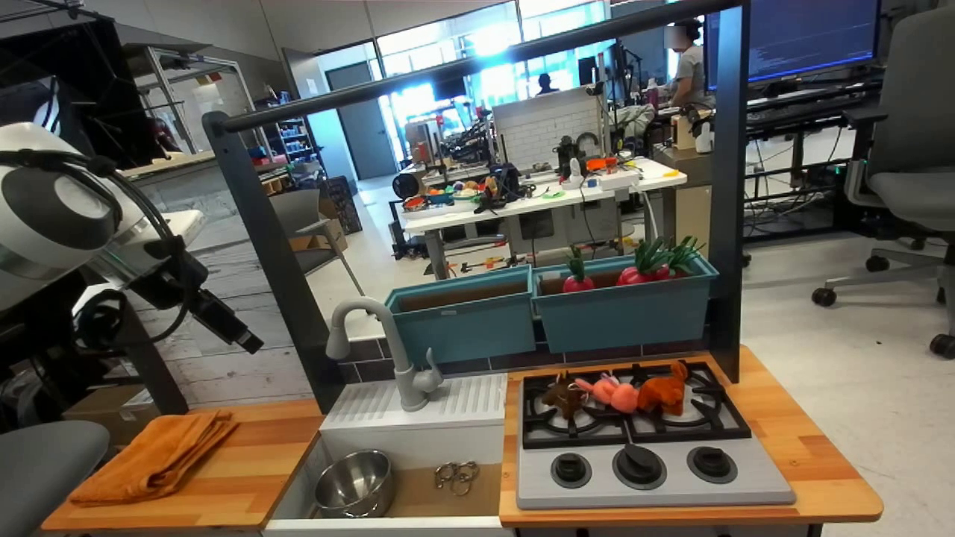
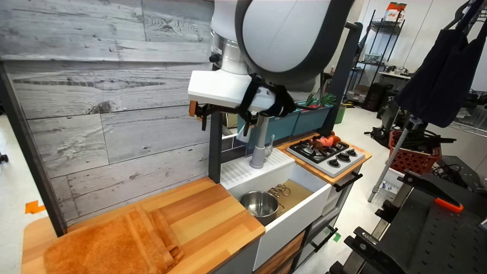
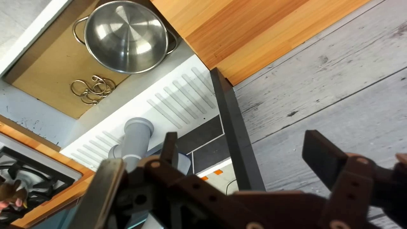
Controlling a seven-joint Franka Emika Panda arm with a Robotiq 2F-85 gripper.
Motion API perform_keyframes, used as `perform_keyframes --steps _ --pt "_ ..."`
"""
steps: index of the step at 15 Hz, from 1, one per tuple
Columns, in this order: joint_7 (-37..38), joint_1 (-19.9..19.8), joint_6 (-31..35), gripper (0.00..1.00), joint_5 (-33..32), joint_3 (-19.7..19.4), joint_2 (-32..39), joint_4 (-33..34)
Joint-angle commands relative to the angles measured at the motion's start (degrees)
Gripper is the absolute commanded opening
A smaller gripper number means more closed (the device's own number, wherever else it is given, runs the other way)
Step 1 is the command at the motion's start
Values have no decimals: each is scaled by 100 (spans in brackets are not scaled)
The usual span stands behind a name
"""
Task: Use the towel to wipe the left side of the countertop, place the two plush toys on the stove inside the silver pot
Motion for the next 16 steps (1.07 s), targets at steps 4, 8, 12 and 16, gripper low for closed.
perform_keyframes --steps 4,8,12,16 --pt "-1466 -1168 -2147 100 197 654 -1223 -282" --pt "-2164 -2493 -3164 100 885 976 -1490 -85" --pt "-2441 -3646 -3295 100 1534 819 -1107 225" --pt "-2355 -4465 -3306 100 2114 746 -436 672"
